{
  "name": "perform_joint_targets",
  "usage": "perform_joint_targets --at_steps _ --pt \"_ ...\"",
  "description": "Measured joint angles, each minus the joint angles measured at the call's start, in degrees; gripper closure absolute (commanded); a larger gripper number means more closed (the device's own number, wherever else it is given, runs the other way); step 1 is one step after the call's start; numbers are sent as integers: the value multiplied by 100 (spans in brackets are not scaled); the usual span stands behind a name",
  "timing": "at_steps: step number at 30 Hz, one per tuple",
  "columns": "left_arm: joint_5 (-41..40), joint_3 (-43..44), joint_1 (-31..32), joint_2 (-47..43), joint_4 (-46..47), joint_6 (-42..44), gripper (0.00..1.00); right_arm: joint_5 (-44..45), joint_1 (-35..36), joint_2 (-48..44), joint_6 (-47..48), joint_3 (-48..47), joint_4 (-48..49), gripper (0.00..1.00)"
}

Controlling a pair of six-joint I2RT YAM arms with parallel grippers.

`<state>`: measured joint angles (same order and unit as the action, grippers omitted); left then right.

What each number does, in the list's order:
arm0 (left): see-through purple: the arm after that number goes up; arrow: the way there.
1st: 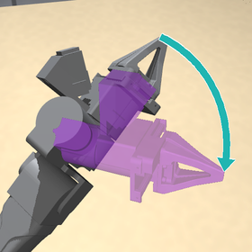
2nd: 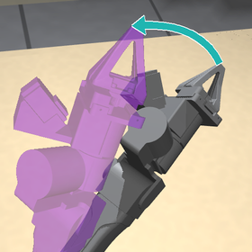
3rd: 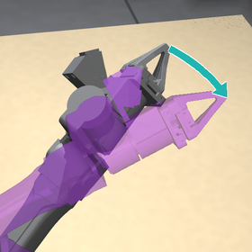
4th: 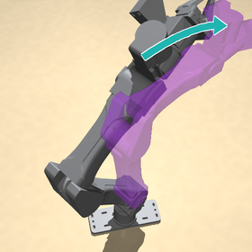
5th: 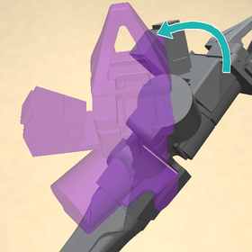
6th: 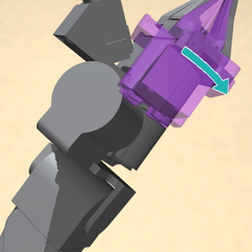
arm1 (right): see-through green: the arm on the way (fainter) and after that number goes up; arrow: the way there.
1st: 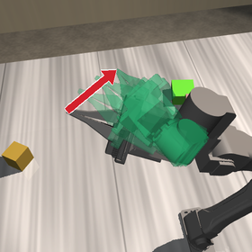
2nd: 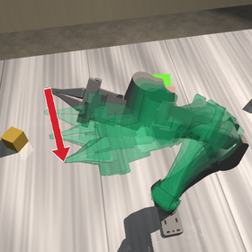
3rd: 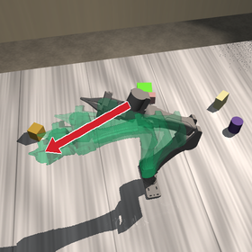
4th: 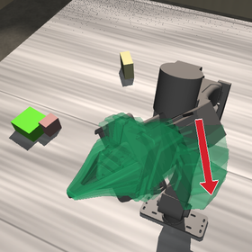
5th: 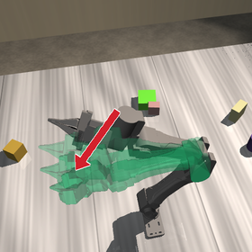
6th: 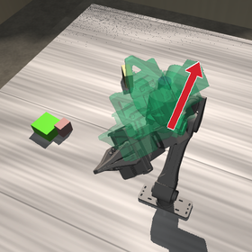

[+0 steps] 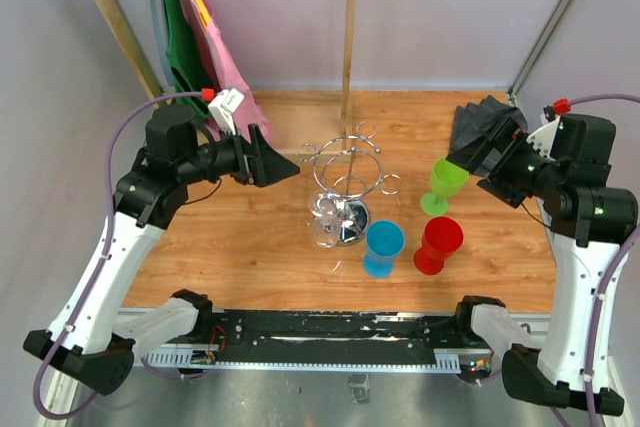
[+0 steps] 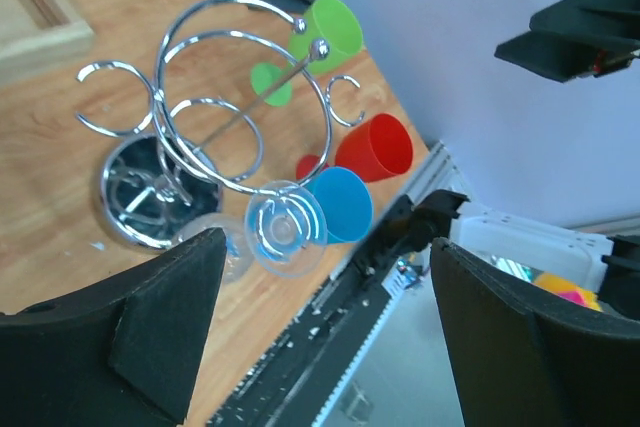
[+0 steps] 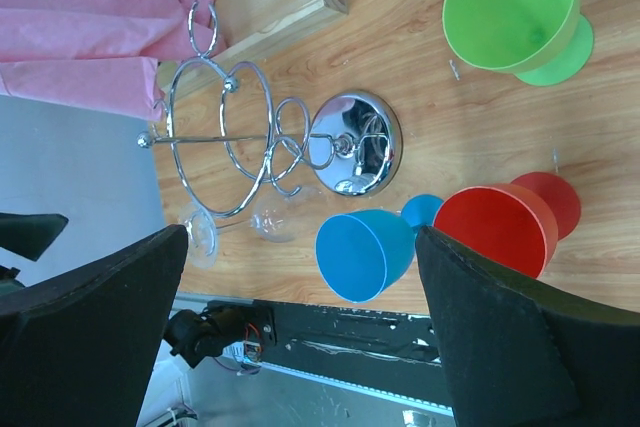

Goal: Take the wine glass off the wine glass rack

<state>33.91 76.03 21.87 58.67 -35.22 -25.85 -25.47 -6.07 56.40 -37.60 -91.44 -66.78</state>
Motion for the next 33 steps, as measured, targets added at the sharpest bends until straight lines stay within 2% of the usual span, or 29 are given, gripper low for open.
perform_joint_targets --at_steps 13,33 --pt "892 -1429 -13 35 715 -1569 26 107 0 146 212 2 33 1" --pt "1602 -2081 -85 448 1733 -2225 32 221 0 37 256 131 -13 1"
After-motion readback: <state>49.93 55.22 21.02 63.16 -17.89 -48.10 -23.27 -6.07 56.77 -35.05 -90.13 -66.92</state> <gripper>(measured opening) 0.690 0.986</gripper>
